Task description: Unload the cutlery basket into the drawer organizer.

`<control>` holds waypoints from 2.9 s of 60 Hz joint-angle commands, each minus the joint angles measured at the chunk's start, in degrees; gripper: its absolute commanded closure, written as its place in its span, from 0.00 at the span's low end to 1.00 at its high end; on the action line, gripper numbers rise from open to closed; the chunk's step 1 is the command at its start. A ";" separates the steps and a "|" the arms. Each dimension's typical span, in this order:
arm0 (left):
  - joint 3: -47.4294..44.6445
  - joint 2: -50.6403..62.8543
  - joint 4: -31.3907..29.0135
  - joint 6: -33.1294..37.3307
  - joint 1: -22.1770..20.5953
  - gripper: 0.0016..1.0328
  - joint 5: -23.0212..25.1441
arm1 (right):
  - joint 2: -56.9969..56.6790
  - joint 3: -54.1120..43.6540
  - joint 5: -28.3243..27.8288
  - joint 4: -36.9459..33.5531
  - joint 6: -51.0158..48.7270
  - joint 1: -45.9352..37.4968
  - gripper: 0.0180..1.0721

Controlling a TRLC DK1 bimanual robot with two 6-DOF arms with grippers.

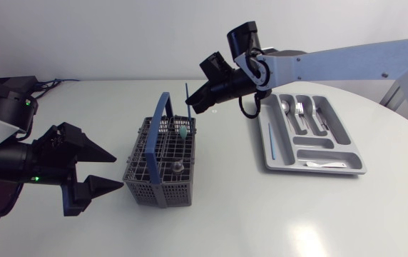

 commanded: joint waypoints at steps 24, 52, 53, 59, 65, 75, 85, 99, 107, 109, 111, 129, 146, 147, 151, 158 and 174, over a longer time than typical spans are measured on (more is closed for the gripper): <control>-1.97 -1.79 -0.07 0.44 -0.69 0.05 0.70 | -12.58 -3.87 -3.98 1.25 5.49 -3.01 0.95; -3.47 -5.40 -0.51 0.70 -0.95 0.05 0.61 | -16.88 -0.97 -3.63 -15.89 7.08 -20.94 0.95; -3.47 -5.57 -0.51 0.70 -0.95 0.05 0.61 | -16.35 -0.62 -3.28 -16.77 6.90 -21.91 0.95; -3.64 -6.10 -0.51 0.79 -1.31 0.05 0.61 | -13.19 0.79 -1.25 -19.49 6.90 -25.25 0.95; -3.64 -6.80 -1.04 0.79 -2.01 0.05 0.61 | -9.59 3.16 1.21 -22.92 7.08 -27.45 0.95; -3.82 -7.77 -1.74 0.79 -2.36 0.05 0.61 | -3.96 6.24 6.57 -27.66 7.52 -28.33 0.95; -3.82 -8.47 -2.97 1.40 -2.45 0.05 0.61 | 1.40 9.22 9.56 -33.29 9.27 -28.50 0.95; -4.43 -9.35 -3.59 1.67 -2.80 0.05 0.52 | 11.51 14.59 10.44 -37.42 10.94 -29.38 0.95; -5.05 -9.79 -3.67 1.93 -2.80 0.05 0.52 | 14.14 15.55 10.96 -36.80 12.26 -29.12 0.95; -5.14 -9.79 -3.67 1.93 -2.80 0.05 0.52 | 14.32 15.82 11.67 -36.45 12.79 -28.94 0.94; -5.31 -10.06 -3.67 1.93 -2.89 0.05 0.52 | 14.49 15.90 11.84 -35.93 13.32 -28.85 0.87; -7.86 -13.22 -3.85 1.93 -3.94 0.05 0.43 | 4.48 9.49 13.60 -29.16 13.40 -26.57 0.10; -11.29 -16.21 -5.43 3.42 -5.96 0.07 0.26 | -0.45 4.13 7.71 -17.91 12.44 -17.16 0.25; -11.64 -16.21 -5.52 3.69 -6.14 0.07 0.26 | -0.10 4.30 7.54 -17.56 12.53 -16.46 0.28; -12.34 -15.95 -5.43 4.04 -7.11 0.11 0.08 | 1.14 4.92 7.01 -15.54 12.96 -14.00 0.44; -13.22 -13.84 -4.38 4.04 -8.87 0.27 -0.44 | 4.83 8.52 6.13 -14.04 13.76 -10.48 0.79; -16.48 -5.93 6.78 1.93 -10.45 0.79 -1.76 | 18.01 21.44 3.32 -15.62 15.69 -5.47 0.95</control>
